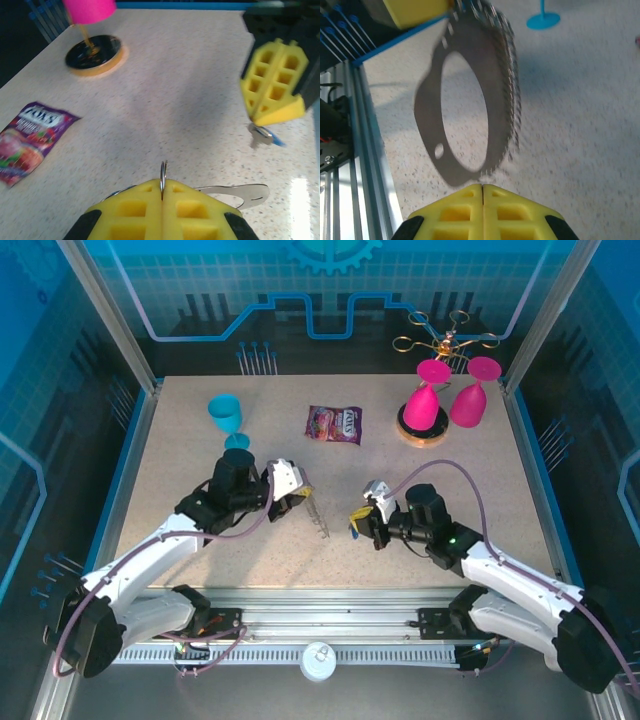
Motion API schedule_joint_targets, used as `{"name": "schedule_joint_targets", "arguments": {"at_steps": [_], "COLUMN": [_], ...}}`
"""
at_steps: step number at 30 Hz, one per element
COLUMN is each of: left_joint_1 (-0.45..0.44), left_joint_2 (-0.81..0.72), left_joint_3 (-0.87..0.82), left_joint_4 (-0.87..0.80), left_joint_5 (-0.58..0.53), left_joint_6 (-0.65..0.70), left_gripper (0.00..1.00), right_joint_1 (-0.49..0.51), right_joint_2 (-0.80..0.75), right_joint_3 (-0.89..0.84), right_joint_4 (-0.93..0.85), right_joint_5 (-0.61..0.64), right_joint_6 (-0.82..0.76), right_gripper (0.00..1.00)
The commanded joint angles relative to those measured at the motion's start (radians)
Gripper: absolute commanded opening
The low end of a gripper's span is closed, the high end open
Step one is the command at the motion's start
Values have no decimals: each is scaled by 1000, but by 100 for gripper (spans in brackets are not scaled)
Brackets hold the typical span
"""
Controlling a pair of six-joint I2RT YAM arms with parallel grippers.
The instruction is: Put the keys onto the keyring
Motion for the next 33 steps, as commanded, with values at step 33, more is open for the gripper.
{"name": "schedule_joint_targets", "arguments": {"at_steps": [33], "left_joint_1": [-66], "left_joint_2": [-16], "left_joint_3": [-81], "left_joint_4": [160], "left_joint_5": [53], "left_joint_6": [18], "left_gripper": [0], "right_joint_1": [86], "right_joint_2": [186], "right_joint_3": [215], "right_joint_4": [180], "right_joint_5": [-58], "right_joint_6": [-91], "right_gripper": [0]}}
